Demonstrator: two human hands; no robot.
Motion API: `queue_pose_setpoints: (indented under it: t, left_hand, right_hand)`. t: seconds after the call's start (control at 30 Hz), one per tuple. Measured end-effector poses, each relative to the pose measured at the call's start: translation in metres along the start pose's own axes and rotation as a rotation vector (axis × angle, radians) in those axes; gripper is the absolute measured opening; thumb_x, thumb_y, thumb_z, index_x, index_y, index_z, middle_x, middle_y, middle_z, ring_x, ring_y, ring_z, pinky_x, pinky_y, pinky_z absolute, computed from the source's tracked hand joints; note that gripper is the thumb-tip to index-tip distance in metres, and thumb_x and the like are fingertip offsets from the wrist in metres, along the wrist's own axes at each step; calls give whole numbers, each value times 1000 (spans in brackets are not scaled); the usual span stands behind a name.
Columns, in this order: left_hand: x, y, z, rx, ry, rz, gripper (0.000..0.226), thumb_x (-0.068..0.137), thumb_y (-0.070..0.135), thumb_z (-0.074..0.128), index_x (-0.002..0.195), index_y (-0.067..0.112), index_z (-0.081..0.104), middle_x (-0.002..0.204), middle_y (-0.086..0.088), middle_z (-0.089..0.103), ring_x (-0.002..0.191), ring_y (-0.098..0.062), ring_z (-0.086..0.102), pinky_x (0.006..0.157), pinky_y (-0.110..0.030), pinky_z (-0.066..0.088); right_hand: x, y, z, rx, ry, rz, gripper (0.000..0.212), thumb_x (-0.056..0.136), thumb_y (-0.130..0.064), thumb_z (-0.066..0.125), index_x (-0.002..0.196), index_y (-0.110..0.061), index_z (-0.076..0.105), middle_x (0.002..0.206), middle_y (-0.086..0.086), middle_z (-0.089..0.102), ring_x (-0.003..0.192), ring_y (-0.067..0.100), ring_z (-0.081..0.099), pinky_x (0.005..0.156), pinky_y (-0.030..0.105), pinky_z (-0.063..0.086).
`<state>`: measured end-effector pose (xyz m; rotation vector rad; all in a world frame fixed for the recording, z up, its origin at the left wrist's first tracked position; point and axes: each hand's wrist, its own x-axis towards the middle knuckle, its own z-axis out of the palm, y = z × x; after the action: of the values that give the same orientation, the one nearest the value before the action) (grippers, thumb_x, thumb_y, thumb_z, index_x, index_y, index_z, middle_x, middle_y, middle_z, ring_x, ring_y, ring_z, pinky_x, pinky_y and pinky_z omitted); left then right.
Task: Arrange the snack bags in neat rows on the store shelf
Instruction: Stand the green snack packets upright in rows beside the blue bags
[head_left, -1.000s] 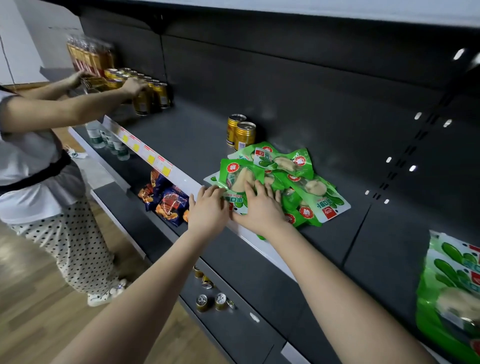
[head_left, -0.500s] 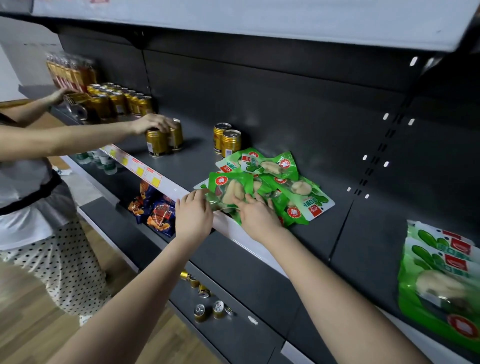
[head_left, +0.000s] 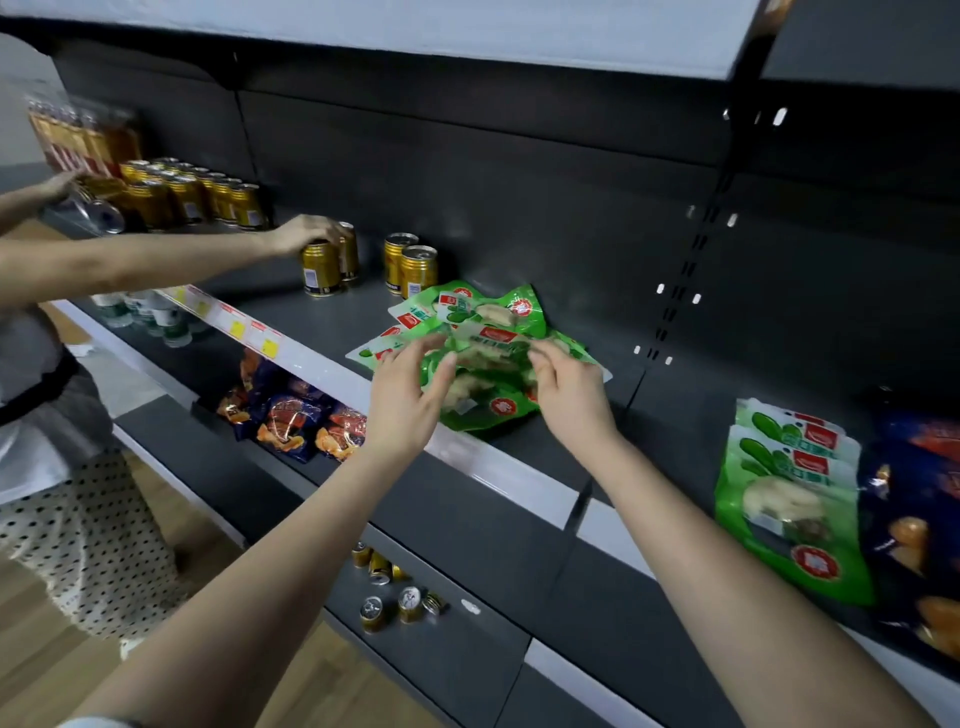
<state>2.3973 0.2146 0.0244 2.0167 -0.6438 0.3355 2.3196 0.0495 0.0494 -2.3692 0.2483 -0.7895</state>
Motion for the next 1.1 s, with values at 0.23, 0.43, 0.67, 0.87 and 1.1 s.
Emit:
queue_pose_setpoints:
  t: [0.23,0.43,0.67,0.87,1.1]
  left_hand:
    - [-4,59,45,-187,-71,39,54,80,35,72,125,14,51,113,12,55,103,0,48,82,-9,37]
    - [-13,82,80,-291,-232,-41,18,78,27,74,91,15,69,72,12,65,68,-3,60,60,-9,43]
    - [-24,93,106,-338,-221,-120,16,82,22,71,84,7,72,66,0,62,58,-10,55,53,-20,40]
    - [-30,108,109,-322,-116,-47,12,84,17,67,85,6,72,73,-4,67,71,-17,60,64,-26,43]
    - [-38,109,118,-356,-600,250,30,78,14,68,108,18,71,126,4,61,118,-8,55,102,-27,41]
  right_hand:
    - [-19,22,-66,-123,203,58,26,100,-24,45,95,-6,62,67,17,61,63,32,51,58,38,39]
    - [-40,37,-100,-148,330,65,25,98,-28,49,100,-9,65,61,16,60,55,30,50,60,36,35]
    - [-60,54,-114,-33,399,83,40,94,-18,56,133,-15,49,108,1,62,72,11,62,66,14,46]
    - [-73,46,-98,-29,101,180,62,93,-31,56,147,-14,28,145,9,36,117,19,55,93,19,41]
    - [-67,44,-84,130,215,414,37,97,-26,48,124,-3,39,117,16,59,107,31,57,85,34,45]
